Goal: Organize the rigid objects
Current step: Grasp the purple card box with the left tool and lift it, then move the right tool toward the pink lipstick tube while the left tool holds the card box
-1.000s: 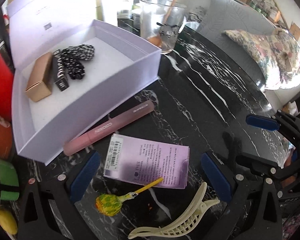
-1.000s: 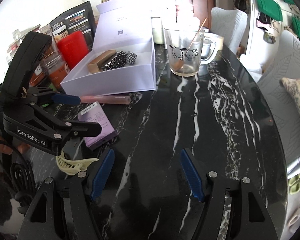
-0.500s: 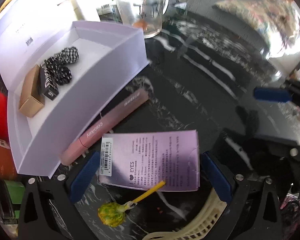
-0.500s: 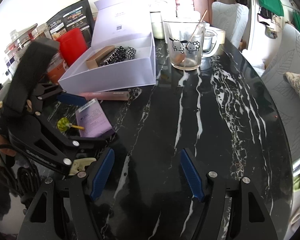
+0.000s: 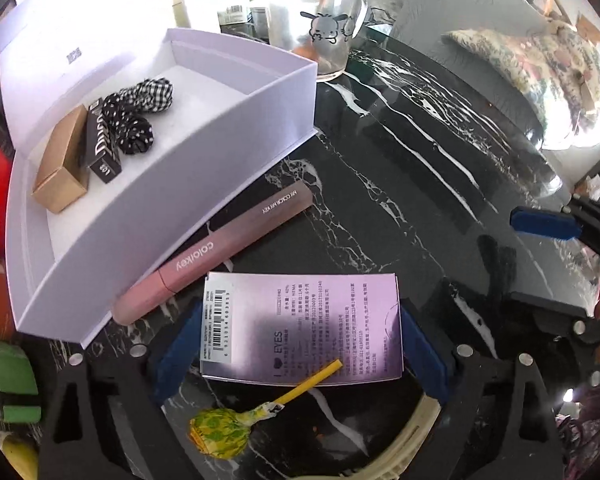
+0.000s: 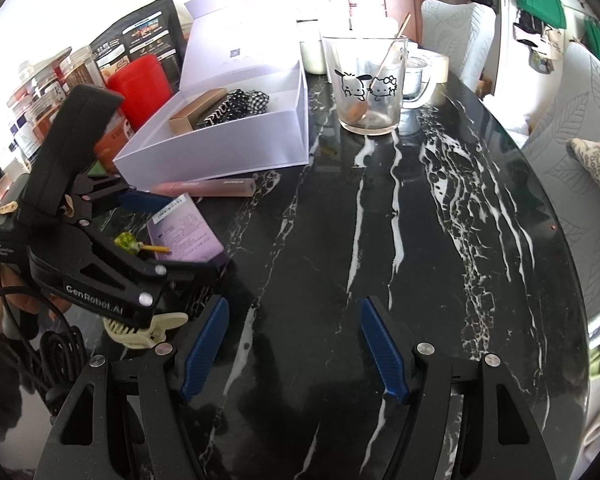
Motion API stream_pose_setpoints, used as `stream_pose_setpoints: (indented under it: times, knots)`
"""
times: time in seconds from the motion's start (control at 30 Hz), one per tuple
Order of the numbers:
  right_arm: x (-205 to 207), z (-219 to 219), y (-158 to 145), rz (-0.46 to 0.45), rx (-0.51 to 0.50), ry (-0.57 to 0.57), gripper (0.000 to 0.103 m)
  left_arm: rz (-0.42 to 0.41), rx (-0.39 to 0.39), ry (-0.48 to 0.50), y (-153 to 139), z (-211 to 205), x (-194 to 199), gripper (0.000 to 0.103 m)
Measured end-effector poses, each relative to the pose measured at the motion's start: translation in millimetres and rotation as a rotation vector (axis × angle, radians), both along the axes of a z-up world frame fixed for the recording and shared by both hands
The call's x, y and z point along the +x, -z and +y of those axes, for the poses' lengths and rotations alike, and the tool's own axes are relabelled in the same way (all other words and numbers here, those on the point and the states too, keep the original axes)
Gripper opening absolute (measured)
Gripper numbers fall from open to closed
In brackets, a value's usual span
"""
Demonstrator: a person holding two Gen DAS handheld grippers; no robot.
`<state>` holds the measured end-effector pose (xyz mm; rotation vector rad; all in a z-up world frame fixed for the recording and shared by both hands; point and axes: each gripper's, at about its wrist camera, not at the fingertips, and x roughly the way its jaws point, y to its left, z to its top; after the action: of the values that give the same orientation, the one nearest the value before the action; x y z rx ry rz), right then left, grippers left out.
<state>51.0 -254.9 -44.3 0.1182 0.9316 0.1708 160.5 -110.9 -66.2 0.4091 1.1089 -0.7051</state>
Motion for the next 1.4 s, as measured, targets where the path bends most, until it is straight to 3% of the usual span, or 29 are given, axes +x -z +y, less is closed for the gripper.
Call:
stream_pose_setpoints:
  times: [0.07, 0.33, 0.5, 0.8, 1.4]
  knots:
    - [-0.7, -1.0, -0.2, 0.001, 0.009, 0.002, 0.069, 0.022, -0.044, 0.011, -3.3, 2.6, -3.0, 0.093]
    - [-2.6, -2.0, -4.3, -0.009, 0.014, -0.004, 0.069, -0.014, -0.086, -0.027, -23.5, 10.0, -9.3, 0.093]
    - [-1.3, 6.8, -5.2, -0.011, 0.020, -0.034, 0.069, -0.090, -0.107, -0.047, -46.0, 16.7, -17.7, 0.093]
    - [5.4, 29.0, -7.7, -0.015, 0.044, -0.111, 0.069, -0.157, -0.138, -0.164, -78.7, 57.8, -26.5, 0.093]
    - [15.1, 76.7, -4.9, -0.018, 0.014, -0.261, 0.069, -0.128, -0.146, -0.330, -63.8, 116.9, -46.9, 0.093]
